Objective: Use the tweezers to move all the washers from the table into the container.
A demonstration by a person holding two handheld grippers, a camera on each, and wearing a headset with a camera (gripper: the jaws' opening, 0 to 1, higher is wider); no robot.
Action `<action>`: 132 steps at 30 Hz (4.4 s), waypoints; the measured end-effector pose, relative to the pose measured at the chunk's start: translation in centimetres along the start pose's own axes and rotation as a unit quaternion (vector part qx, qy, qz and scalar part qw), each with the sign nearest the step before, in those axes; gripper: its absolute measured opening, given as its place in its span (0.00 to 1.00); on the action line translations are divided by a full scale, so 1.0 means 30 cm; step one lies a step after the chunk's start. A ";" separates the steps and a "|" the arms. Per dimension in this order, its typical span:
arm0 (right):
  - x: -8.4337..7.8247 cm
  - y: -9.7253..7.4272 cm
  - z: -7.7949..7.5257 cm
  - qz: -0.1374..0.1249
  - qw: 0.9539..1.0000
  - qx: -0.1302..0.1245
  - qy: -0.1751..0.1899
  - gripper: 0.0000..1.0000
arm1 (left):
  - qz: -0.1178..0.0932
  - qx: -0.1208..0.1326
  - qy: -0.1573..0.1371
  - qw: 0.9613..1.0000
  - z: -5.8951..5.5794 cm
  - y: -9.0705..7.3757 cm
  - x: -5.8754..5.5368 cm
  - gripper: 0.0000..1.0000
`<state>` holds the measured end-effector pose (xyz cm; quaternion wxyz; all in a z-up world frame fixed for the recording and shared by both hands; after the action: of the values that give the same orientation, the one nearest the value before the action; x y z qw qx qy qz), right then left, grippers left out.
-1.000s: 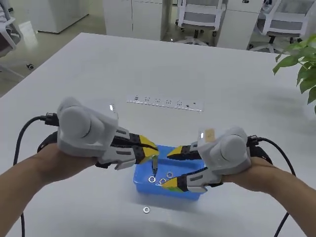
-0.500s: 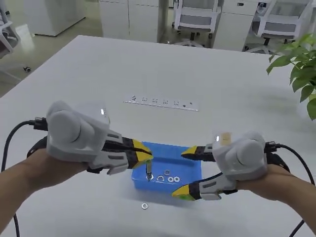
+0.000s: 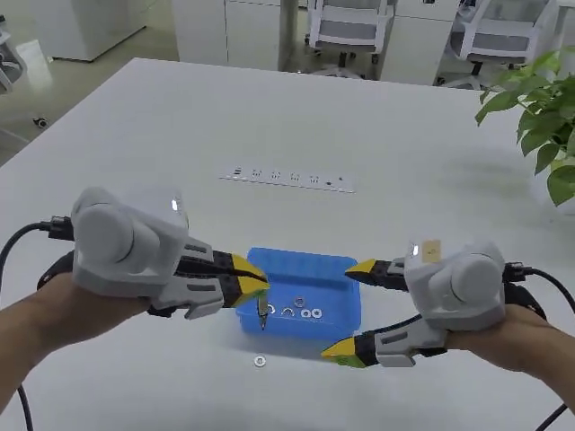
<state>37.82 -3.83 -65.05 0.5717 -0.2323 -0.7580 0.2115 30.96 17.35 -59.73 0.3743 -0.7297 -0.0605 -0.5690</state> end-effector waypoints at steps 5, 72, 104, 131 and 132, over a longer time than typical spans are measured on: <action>-0.009 -0.014 0.016 -0.002 1.000 -0.009 0.008 0.76 | 0.003 -0.002 -0.004 1.000 -0.008 0.006 -0.024 0.05; -0.071 -0.011 0.115 -0.006 0.999 0.005 0.040 0.92 | 0.035 -0.025 -0.009 0.999 -0.011 0.081 -0.148 0.05; 0.020 0.164 0.100 -0.005 0.989 0.108 -0.104 0.42 | 0.053 -0.046 0.003 0.998 -0.014 0.079 -0.144 0.05; 0.082 0.309 0.090 -0.008 0.975 0.170 -0.140 0.15 | 0.063 -0.051 0.006 0.997 -0.006 0.076 -0.139 0.05; 0.082 0.309 0.090 -0.009 0.975 0.171 -0.141 0.14 | 0.064 -0.052 0.007 0.997 -0.006 0.077 -0.139 0.05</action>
<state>35.67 4.93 -69.30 0.4922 -0.0923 -0.7857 0.3633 30.57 17.00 -64.45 0.3719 -0.7464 0.0185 -0.5516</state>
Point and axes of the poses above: the centre of the closed fingertips' face, and the gripper's own axes: y roughly forward along the fingers, z roughly to its left, x roughly out of its top, the point moved 10 cm from there along -y, roughly backward along the fingers, and after that the axes turned 11 degrees about -y, right-handed, at the moved point
